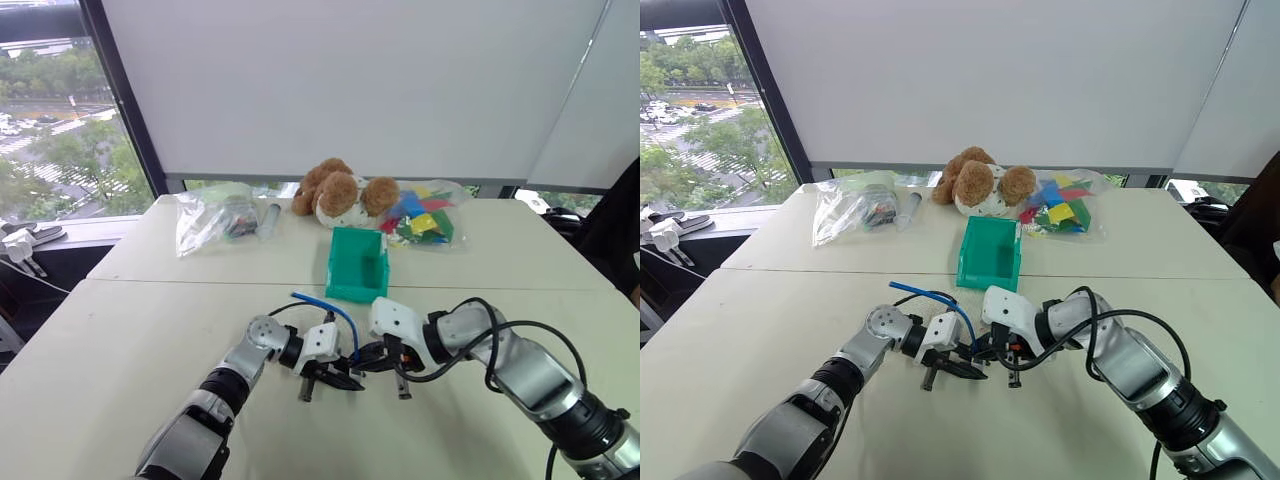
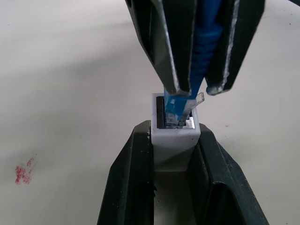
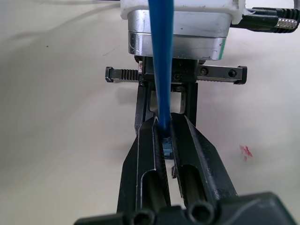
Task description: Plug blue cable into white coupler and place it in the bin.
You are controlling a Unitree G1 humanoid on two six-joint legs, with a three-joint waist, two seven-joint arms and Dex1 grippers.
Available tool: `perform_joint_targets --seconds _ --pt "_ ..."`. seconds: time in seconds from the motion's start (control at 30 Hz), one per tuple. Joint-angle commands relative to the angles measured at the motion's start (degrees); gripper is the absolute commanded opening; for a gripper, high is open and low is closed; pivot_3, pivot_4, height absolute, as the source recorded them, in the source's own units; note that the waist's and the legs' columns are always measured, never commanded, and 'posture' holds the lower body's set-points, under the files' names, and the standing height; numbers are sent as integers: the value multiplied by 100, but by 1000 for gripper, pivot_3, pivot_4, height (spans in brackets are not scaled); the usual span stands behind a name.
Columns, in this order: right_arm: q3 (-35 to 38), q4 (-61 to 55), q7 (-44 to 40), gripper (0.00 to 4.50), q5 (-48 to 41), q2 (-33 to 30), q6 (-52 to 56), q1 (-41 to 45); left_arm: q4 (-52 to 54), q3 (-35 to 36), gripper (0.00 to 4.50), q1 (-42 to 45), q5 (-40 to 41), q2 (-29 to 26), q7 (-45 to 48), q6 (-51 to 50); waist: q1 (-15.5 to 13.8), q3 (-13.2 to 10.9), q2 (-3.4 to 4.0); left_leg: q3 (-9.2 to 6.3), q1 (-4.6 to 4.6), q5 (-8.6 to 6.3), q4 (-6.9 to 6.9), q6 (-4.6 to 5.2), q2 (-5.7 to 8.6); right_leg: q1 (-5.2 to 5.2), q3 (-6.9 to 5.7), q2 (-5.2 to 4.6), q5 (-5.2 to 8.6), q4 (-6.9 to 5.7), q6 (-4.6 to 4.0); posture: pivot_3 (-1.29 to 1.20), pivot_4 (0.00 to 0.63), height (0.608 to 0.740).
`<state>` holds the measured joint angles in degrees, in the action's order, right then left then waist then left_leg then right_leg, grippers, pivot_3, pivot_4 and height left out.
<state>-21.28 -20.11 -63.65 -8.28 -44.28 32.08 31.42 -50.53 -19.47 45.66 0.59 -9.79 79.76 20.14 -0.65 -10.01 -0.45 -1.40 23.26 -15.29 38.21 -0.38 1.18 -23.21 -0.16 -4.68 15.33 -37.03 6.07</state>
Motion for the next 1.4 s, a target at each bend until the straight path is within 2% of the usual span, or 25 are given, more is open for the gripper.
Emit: perform_joint_targets --seconds 0.03,0.3,0.5,0.77,1.03,1.13,1.23,1.3,1.4 --pt "-173 16 -18 0 87 62 -39 -127 -96 -158 369 -151 -282 -68 -103 -120 1 3 -1 0 0 0 0 0 0 0 0 0 0 0 0 0 150 740" --pt "-344 505 -3 0 398 47 -346 -459 -17 -165 369 -202 -264 -83 -97 -172 5 59 -32 0 -19 0 -3 0 -1 18 0 1 0 3 -1 0 150 740" --pt "-359 709 25 0 441 171 -418 -569 37 -173 369 -237 -258 -93 -92 -209 8 69 -33 -1 -83 -5 -25 5 -5 82 -1 1 2 30 -4 0 150 740" --pt "-121 550 32 0 277 201 -264 -536 217 -64 369 -266 -157 -176 -80 -362 13 93 -31 -2 -83 -6 -27 7 -9 82 -1 0 2 35 -3 0 150 740" --pt "237 277 56 0 154 49 -108 -496 1177 204 4322 -480 218 -627 55 -860 24 91 -29 -2 -73 -7 -38 8 -11 71 0 -10 2 46 -4 0 150 740" --pt "600 -17 75 0 -146 -33 119 -500 1829 607 4425 -577 557 -994 -139 -1227 14 88 -27 -2 -49 -7 -39 7 -10 51 0 -25 2 49 -4 0 150 740" --pt "1075 -85 156 0 -481 -28 322 -251 2317 1183 4425 -614 929 -1301 -592 -1798 4 83 -24 -5 18 -6 -21 5 -8 -16 0 -31 -2 37 -5 0 150 740" --pt "1323 49 254 0 -606 39 352 15 2487 1522 4425 -630 1109 -1419 -935 -2101 2 75 -14 -5 23 -5 -20 5 -3 -21 0 -36 -3 35 -4 0 150 740" --pt "1471 892 560 0 -415 224 11 819 2627 1978 4425 -754 1347 -1681 -1313 -2600 25 71 -9 -3 22 -6 -20 5 0 -20 -1 -36 -3 37 -4 0 150 740"
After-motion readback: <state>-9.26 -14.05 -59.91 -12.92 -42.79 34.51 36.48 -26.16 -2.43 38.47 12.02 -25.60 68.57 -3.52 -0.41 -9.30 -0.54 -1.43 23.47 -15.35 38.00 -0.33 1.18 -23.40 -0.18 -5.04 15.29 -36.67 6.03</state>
